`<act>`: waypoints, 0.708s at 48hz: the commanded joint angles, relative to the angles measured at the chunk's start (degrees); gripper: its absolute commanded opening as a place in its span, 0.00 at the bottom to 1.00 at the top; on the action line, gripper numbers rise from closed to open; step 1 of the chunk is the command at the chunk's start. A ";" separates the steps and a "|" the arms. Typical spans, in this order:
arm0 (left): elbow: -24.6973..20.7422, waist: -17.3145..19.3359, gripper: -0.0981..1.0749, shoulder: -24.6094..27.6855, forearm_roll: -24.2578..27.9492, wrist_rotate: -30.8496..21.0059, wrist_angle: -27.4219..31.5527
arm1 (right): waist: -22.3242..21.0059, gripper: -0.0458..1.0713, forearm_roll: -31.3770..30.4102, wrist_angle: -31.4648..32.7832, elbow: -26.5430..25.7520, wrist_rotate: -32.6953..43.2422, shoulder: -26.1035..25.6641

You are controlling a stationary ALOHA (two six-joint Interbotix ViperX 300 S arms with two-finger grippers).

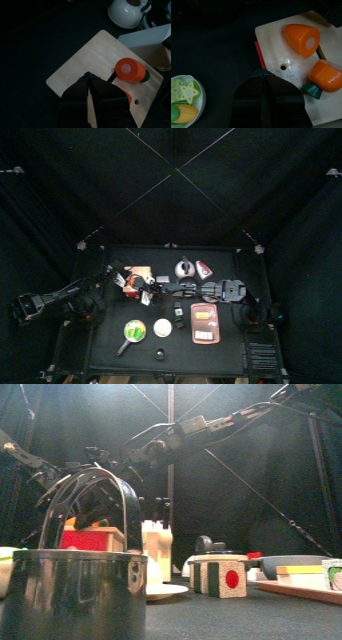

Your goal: Close drawer

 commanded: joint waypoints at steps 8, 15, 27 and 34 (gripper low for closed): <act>1.23 -0.18 0.44 -5.71 0.62 0.09 -2.11 | 1.85 0.28 -1.76 -0.26 -2.55 -0.09 -3.69; 2.11 -0.26 0.44 -6.77 0.88 0.18 -2.20 | 2.37 0.28 -1.85 -0.26 -2.11 -0.09 -4.48; 2.11 -1.14 0.43 -6.94 1.14 0.18 -2.20 | 2.29 0.29 -1.58 -1.58 1.05 -0.09 -6.33; 2.02 -2.02 0.43 -6.94 1.14 0.18 -2.20 | 2.37 0.29 -1.05 -3.87 4.48 -0.09 -9.05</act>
